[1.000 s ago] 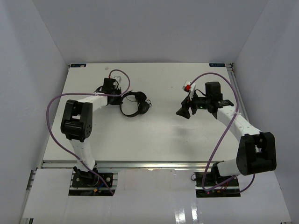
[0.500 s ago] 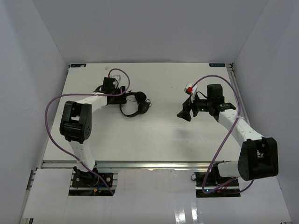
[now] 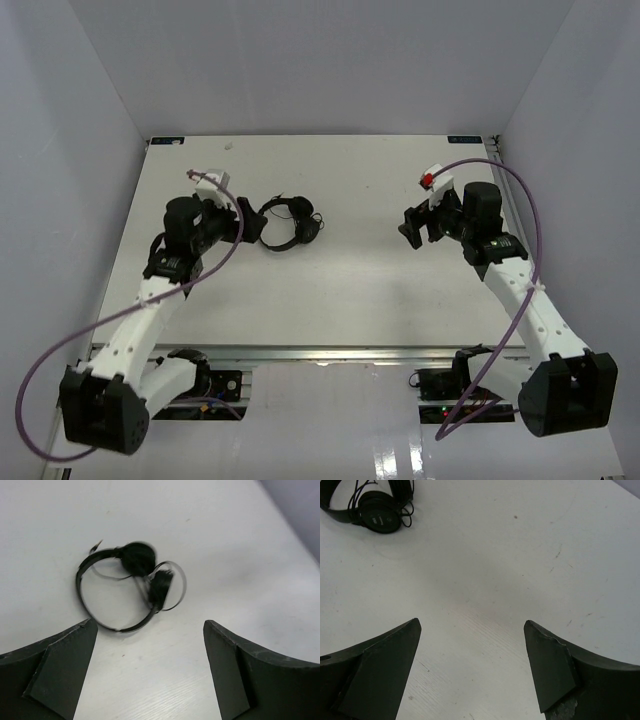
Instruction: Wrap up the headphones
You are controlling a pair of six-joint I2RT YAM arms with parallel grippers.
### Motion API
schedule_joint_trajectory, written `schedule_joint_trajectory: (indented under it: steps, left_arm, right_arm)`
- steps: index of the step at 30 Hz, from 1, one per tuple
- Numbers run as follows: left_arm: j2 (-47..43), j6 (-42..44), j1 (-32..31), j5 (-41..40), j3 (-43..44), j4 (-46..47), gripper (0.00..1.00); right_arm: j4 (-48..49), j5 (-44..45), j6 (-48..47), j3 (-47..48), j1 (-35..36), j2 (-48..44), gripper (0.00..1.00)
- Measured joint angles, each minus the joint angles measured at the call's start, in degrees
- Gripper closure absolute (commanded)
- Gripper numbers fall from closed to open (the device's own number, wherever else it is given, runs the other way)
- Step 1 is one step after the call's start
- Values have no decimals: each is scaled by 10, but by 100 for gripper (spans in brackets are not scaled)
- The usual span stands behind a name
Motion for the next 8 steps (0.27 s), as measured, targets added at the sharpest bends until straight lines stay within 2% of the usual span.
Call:
schedule_joint_trajectory:
  steps: [5, 8]
  left_arm:
    - [-193, -49, 3, 99, -99, 57, 2]
    - [-249, -81, 3, 139, -137, 73, 2]
  right_arm:
    - [1, 73, 59, -1, -3, -59, 10]
    - [6, 124, 86, -11, -3, -88, 10]
